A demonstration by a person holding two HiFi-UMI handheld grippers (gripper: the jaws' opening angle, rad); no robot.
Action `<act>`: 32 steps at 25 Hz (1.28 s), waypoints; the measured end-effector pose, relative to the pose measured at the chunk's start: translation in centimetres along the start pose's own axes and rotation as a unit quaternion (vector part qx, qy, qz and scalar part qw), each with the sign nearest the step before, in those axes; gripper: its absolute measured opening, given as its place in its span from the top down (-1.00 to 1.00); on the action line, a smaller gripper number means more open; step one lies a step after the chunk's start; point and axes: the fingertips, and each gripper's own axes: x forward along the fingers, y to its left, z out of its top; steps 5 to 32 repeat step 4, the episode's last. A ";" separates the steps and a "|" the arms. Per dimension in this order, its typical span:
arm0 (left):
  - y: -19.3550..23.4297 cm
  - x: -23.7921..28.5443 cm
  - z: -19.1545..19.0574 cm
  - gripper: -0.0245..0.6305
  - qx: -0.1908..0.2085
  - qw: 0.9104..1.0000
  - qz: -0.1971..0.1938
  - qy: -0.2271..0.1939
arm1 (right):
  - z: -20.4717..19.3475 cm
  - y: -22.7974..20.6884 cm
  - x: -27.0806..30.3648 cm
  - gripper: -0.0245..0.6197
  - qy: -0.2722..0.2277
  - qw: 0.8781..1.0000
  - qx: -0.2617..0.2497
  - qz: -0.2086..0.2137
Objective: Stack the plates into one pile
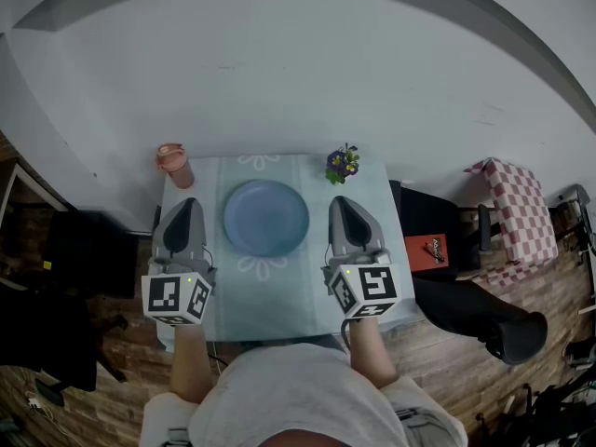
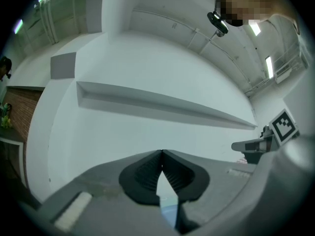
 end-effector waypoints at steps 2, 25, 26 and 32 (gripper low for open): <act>-0.1 0.1 0.0 0.91 0.001 1.000 -0.002 0.000 | 0.0 -0.2 -0.1 0.92 0.000 1.000 0.002 -0.002; -0.3 0.2 0.0 0.91 0.002 1.000 -0.004 0.001 | 0.1 -0.3 -0.1 0.92 -0.001 1.000 0.003 -0.003; -0.3 0.2 0.0 0.91 0.002 1.000 -0.004 0.001 | 0.1 -0.3 -0.1 0.92 -0.001 1.000 0.003 -0.003; -0.3 0.2 0.0 0.91 0.002 1.000 -0.004 0.001 | 0.1 -0.3 -0.1 0.92 -0.001 1.000 0.003 -0.003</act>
